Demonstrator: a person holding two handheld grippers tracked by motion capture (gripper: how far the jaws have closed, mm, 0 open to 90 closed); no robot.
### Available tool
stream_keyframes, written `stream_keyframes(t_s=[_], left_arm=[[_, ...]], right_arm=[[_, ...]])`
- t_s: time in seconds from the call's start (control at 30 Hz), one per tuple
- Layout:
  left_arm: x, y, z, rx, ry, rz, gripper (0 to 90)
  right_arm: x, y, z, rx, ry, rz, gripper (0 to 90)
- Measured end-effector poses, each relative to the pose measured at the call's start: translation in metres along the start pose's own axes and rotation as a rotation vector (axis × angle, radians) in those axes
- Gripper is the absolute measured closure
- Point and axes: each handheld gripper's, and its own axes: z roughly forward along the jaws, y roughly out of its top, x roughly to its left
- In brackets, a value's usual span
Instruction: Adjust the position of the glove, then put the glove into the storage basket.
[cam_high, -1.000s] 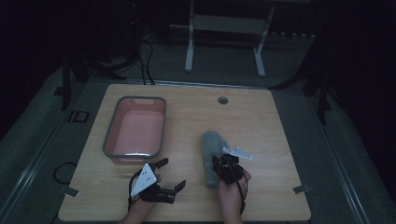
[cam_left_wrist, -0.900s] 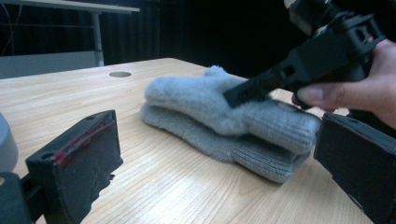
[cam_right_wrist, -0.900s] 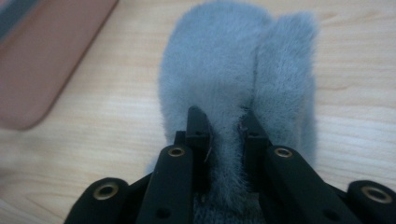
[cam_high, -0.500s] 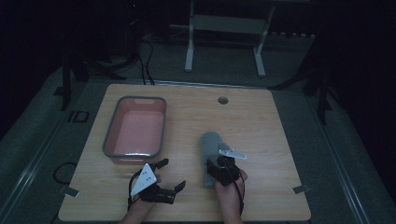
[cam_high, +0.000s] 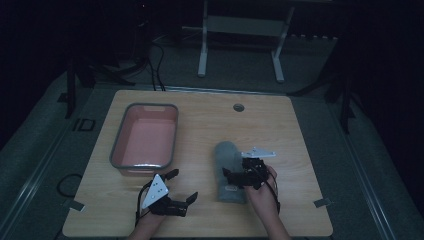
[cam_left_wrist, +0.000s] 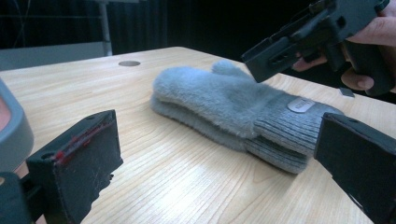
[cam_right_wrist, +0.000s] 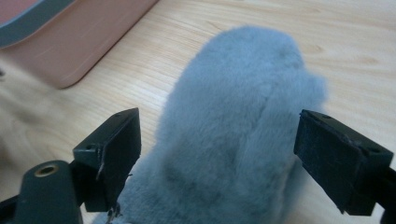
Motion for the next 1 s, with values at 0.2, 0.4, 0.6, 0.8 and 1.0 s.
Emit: stream_keyframes(t_s=[0.2,0.4,0.6,0.8,1.0], left_arm=[[0.000,0.002,0.004,0.056,0.025,-0.006,1.0],[0.001,0.005,0.013,0.110,-0.006,-0.045,0.9],[-0.002,0.012,0.021,0.124,0.007,-0.036,1.0],[-0.003,0.021,0.037,0.161,0.004,-0.067,1.0],[-0.006,0.033,0.043,0.172,-0.013,-0.076,1.0]], right_arm=[[-0.023,-0.001,-0.006,-0.087,0.052,-0.113,16.0],[-0.044,-0.004,-0.014,-0.076,0.093,-0.146,17.0],[-0.045,-0.007,-0.012,-0.117,0.126,-0.276,17.7],[-0.045,-0.011,-0.010,-0.180,0.147,-0.336,17.0],[-0.048,-0.013,-0.021,-0.160,0.157,-0.269,16.6]])
